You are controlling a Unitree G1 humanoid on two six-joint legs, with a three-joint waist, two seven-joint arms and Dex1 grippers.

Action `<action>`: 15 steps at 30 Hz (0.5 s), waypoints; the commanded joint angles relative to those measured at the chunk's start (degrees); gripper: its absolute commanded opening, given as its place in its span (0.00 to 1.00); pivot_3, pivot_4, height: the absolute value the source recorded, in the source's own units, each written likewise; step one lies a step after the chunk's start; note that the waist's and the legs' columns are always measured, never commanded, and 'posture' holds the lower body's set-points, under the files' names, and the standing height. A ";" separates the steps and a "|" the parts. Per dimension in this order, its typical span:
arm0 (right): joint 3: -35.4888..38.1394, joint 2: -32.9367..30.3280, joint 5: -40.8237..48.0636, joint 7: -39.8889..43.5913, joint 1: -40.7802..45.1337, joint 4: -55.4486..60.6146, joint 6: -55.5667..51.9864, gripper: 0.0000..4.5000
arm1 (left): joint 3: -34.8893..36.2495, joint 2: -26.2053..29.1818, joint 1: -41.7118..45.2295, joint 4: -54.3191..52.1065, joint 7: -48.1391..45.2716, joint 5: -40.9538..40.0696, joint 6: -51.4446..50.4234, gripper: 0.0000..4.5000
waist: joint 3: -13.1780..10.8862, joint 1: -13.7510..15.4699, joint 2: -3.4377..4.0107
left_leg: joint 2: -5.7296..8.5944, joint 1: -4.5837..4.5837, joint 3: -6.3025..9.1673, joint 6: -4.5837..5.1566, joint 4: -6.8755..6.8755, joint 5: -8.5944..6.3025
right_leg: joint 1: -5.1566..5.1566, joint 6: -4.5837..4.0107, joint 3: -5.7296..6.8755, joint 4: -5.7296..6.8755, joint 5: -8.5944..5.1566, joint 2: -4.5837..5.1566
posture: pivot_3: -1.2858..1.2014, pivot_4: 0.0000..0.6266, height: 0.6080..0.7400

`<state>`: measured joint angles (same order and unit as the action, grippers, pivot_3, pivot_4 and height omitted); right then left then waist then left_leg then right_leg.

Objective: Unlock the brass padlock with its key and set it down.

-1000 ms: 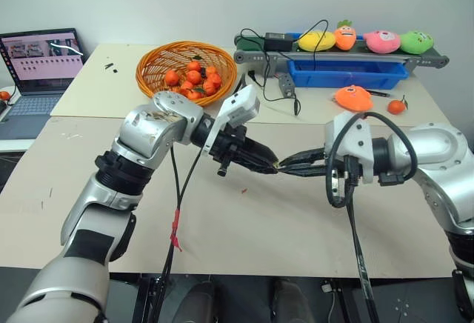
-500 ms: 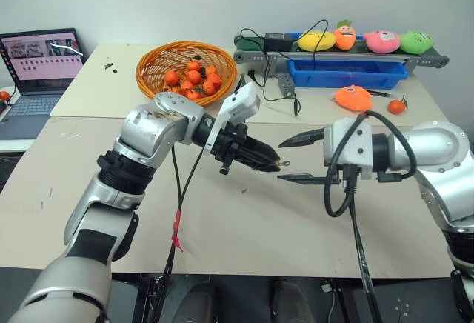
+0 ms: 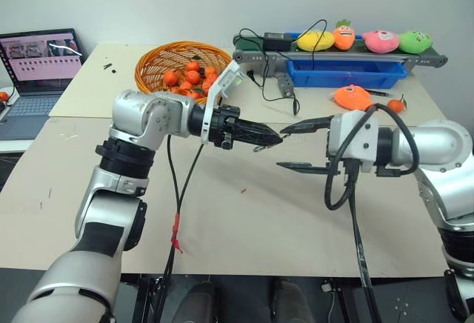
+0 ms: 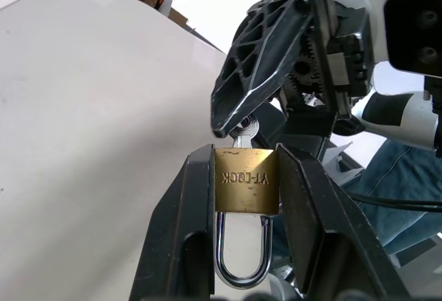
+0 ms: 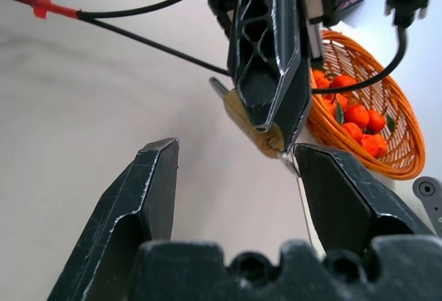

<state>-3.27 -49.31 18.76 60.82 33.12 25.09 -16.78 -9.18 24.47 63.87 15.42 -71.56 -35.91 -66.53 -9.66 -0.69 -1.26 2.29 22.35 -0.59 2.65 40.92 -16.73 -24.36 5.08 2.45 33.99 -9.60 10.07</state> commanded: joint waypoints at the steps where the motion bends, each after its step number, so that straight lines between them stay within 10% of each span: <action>1: 2.45 0.31 0.94 -1.09 0.49 1.75 0.44 0.70 | 0.98 0.19 1.20 -1.37 -0.04 -1.29 -0.38 0.18 | 0.00 0.00 0.00 | 0.00 0.00 0.00 0.00 0.00 0.00 | 0.00 0.00 0.00 0.00 0.00 0.00 | 0.52 0.24 1.00; 15: 1.36 2.10 1.40 -0.81 2.60 1.08 0.32 0.70 | -0.61 0.46 -0.30 -5.92 -0.64 -2.96 -2.77 0.18 | 0.00 0.00 0.00 | 0.00 -0.01 0.00 0.00 0.00 0.00 | 0.00 0.00 0.00 0.00 0.00 0.00 | 0.52 0.24 1.00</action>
<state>-3.30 -47.43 19.37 60.48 34.77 25.35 -16.85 -10.30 24.50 62.82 12.11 -71.52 -37.12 -68.79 -9.66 -0.69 -1.26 2.29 22.34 -0.59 2.65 40.91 -16.72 -24.36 5.08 2.45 33.99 -9.60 10.06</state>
